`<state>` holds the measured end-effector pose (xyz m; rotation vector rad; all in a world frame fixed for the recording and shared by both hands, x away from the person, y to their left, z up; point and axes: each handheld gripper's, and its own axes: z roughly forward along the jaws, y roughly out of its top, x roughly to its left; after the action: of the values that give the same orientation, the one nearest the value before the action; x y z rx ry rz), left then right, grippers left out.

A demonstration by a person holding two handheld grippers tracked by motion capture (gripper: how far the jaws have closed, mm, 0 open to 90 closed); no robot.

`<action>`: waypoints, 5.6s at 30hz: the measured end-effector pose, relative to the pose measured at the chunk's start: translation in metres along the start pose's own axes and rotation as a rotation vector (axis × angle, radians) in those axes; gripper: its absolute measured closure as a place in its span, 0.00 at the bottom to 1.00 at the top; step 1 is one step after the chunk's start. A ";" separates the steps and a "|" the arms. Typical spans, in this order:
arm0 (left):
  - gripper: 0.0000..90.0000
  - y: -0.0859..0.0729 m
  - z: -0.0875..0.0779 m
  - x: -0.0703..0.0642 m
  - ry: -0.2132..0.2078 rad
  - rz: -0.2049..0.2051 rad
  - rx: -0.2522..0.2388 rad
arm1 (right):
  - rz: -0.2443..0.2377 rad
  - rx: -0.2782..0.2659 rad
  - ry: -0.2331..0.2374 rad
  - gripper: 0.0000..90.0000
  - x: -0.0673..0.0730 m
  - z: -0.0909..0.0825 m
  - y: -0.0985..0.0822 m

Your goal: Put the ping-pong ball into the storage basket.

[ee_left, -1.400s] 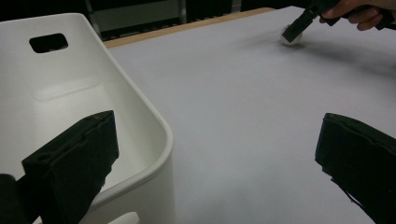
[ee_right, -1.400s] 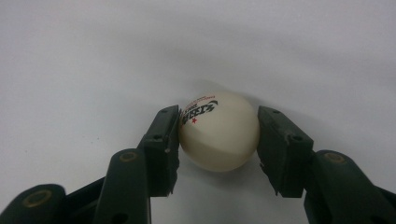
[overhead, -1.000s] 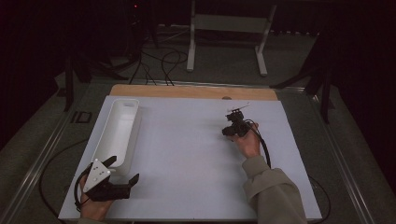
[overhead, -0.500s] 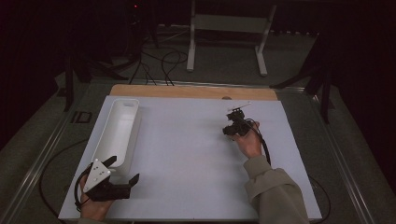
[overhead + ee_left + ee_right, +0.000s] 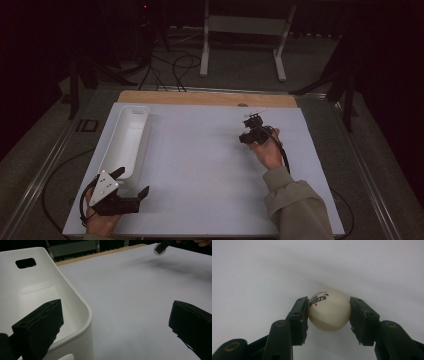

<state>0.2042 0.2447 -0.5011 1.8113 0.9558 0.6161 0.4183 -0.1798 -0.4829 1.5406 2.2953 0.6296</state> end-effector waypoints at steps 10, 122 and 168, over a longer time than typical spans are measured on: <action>0.00 0.000 0.000 0.000 0.000 0.000 0.000 | -0.018 -0.015 -0.004 0.57 0.004 -0.008 0.003; 0.00 0.000 0.000 0.000 -0.005 -0.001 -0.001 | -0.231 -0.171 0.115 0.57 0.092 -0.063 0.037; 0.00 0.000 0.000 0.000 -0.005 0.002 -0.001 | -0.287 -0.195 0.159 0.57 0.122 -0.067 0.042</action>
<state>0.2039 0.2449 -0.5011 1.8122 0.9508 0.6126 0.3732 -0.0657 -0.4049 1.0825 2.4236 0.8910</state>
